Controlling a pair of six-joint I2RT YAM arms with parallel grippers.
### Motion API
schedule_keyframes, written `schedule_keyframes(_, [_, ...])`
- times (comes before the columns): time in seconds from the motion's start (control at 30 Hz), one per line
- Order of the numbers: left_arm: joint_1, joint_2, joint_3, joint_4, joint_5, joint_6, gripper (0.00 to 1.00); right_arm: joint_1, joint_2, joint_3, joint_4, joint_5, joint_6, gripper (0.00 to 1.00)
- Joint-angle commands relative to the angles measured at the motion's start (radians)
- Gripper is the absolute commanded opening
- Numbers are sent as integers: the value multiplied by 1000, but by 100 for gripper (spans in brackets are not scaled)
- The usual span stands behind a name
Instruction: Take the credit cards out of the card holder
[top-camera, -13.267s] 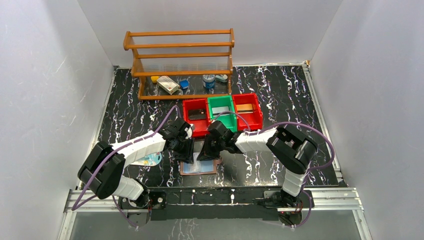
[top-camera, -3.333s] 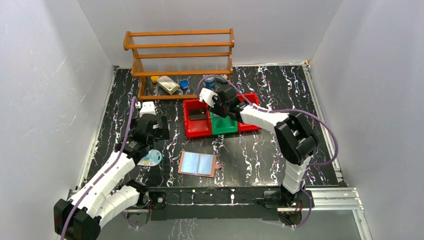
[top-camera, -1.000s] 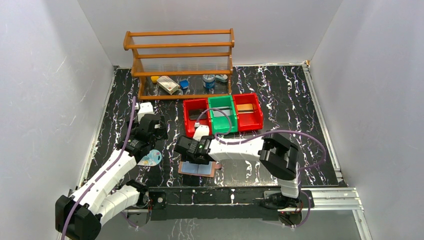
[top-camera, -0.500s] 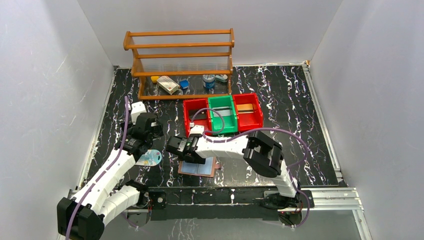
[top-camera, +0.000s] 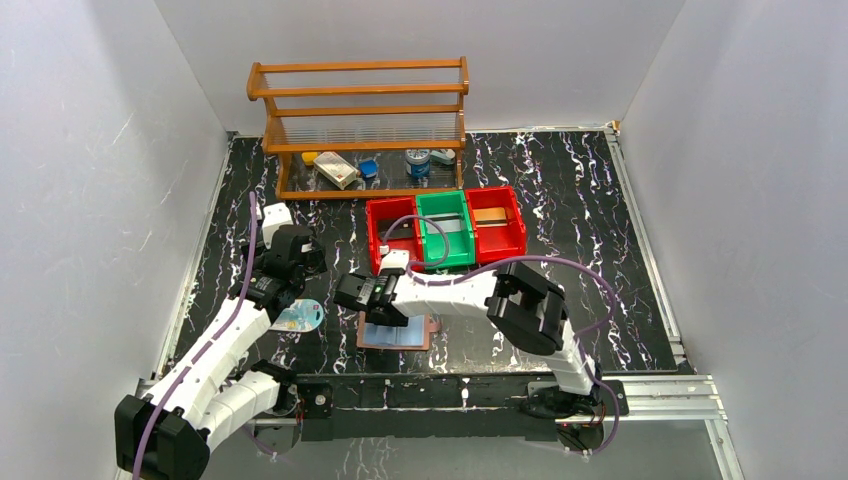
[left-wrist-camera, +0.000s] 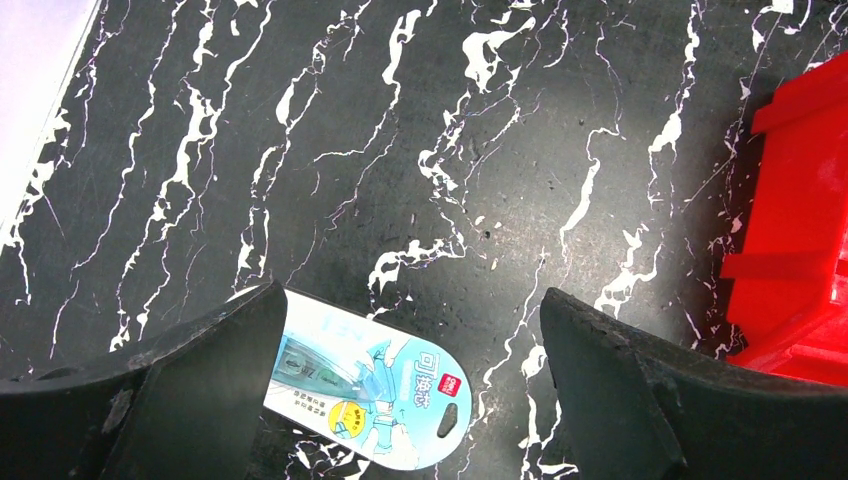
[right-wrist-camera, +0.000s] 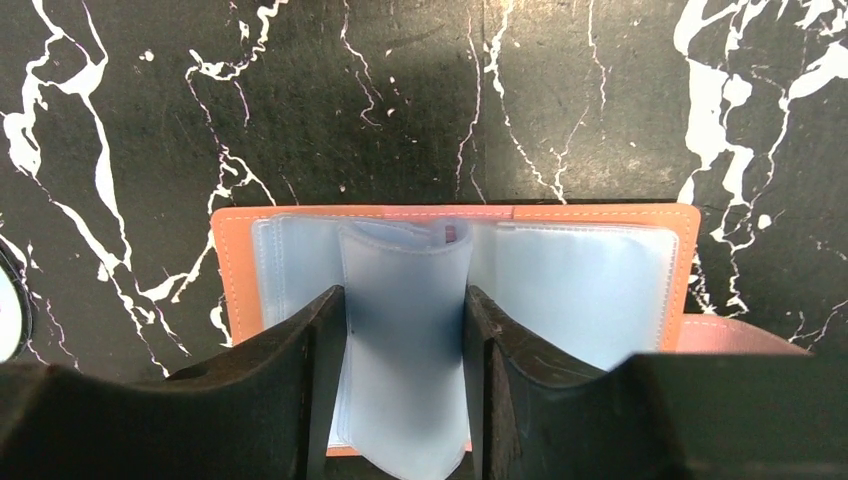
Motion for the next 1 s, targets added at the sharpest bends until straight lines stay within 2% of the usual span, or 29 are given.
schedule_keyframes(0.0, [6, -5, 4, 6, 9, 15, 98, -28, -70, -123, 77, 13, -132, 52])
schedule_keyframes(0.13, [5, -2, 4, 9, 25, 23, 98, -48, -157, -218, 202, -36, -274, 53])
schedule_keyframes(0.43, [5, 6, 4, 16, 54, 33, 98, -68, -140, -179, 135, -20, -484, 60])
schedule_keyframes(0.57, [5, 6, 4, 17, 58, 36, 98, -68, -133, -147, 128, -53, -483, 66])
schedule_keyframes(0.7, [5, 6, 3, 16, 54, 37, 98, -69, -134, -129, 129, -87, -440, 76])
schedule_keyframes(0.97, [5, 9, 4, 17, 55, 38, 98, -68, -139, -107, 129, -119, -347, 82])
